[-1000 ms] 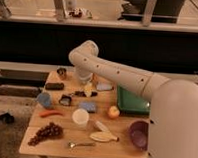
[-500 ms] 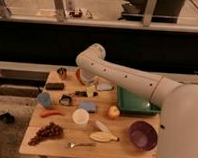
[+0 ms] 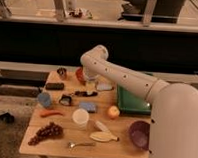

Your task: Place brush in paper cup

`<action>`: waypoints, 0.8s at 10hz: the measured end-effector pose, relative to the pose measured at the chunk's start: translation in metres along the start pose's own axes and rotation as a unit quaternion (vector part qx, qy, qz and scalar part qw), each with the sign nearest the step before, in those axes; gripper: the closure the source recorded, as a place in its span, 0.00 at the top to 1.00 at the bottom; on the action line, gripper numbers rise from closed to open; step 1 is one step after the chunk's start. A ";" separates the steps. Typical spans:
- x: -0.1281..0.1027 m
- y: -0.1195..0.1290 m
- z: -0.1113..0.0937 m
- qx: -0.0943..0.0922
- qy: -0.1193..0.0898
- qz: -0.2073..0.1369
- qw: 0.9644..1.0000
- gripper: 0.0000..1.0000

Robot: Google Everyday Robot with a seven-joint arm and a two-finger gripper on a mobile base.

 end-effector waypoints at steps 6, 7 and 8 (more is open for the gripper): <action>0.002 0.000 0.043 -0.001 -0.031 0.054 0.998 0.80; 0.002 0.002 0.045 -0.001 -0.032 0.058 0.998 0.80; 0.002 0.003 0.047 0.000 -0.033 0.060 0.998 0.80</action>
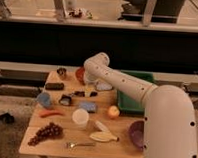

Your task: Place brush in paper cup

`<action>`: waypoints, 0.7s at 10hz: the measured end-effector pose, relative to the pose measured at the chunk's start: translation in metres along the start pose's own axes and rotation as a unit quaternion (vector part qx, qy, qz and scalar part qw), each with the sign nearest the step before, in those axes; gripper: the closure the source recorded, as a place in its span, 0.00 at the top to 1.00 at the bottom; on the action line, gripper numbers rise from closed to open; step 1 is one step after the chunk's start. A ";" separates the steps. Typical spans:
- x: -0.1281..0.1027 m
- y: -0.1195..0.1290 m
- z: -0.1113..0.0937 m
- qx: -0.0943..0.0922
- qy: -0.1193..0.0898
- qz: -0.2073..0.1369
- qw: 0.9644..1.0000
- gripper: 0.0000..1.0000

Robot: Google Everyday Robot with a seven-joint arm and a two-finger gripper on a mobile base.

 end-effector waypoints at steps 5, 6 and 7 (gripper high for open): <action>0.001 0.009 0.014 -0.009 -0.012 0.006 1.000 0.80; 0.001 0.009 0.016 -0.010 -0.013 0.007 1.000 0.80; 0.004 0.011 0.017 -0.013 -0.011 0.009 1.000 0.80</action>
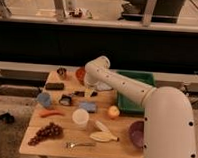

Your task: Place brush in paper cup

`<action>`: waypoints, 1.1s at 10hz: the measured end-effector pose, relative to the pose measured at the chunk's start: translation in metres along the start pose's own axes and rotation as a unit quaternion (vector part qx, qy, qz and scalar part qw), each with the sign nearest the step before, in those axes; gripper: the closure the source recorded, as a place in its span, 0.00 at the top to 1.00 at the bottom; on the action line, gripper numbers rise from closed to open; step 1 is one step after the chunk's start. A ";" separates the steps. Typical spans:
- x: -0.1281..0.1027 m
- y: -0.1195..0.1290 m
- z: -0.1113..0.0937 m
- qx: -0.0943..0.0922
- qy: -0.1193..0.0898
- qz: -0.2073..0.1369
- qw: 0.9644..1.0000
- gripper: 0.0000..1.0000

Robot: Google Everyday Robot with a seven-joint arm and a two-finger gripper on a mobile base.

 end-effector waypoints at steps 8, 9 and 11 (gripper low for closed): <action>0.015 0.004 0.014 -0.022 0.002 0.013 1.000 0.80; 0.016 0.003 0.015 -0.024 0.002 0.014 1.000 0.80; 0.023 0.002 0.020 -0.032 0.002 0.017 0.999 0.75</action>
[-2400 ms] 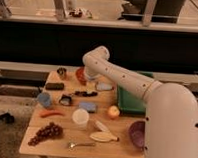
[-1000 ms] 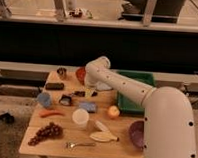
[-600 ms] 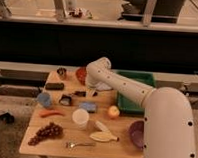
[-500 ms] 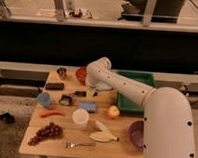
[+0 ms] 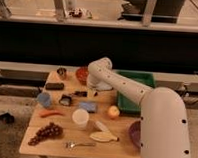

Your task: Place brush in paper cup

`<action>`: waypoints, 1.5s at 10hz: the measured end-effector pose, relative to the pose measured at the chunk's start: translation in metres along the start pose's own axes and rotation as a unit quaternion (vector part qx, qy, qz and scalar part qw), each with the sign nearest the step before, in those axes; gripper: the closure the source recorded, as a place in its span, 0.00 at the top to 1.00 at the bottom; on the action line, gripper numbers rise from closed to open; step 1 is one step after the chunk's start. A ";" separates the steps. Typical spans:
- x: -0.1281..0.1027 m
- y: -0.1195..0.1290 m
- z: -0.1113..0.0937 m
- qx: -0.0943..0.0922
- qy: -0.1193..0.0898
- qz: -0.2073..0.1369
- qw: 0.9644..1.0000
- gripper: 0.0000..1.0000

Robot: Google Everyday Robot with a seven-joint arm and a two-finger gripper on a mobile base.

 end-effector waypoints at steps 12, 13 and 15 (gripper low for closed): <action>0.028 -0.012 0.027 -0.032 -0.002 0.018 0.999 0.68; 0.028 -0.013 0.029 -0.034 -0.005 0.016 0.999 0.67; 0.027 -0.014 0.032 -0.036 -0.008 0.014 0.999 0.62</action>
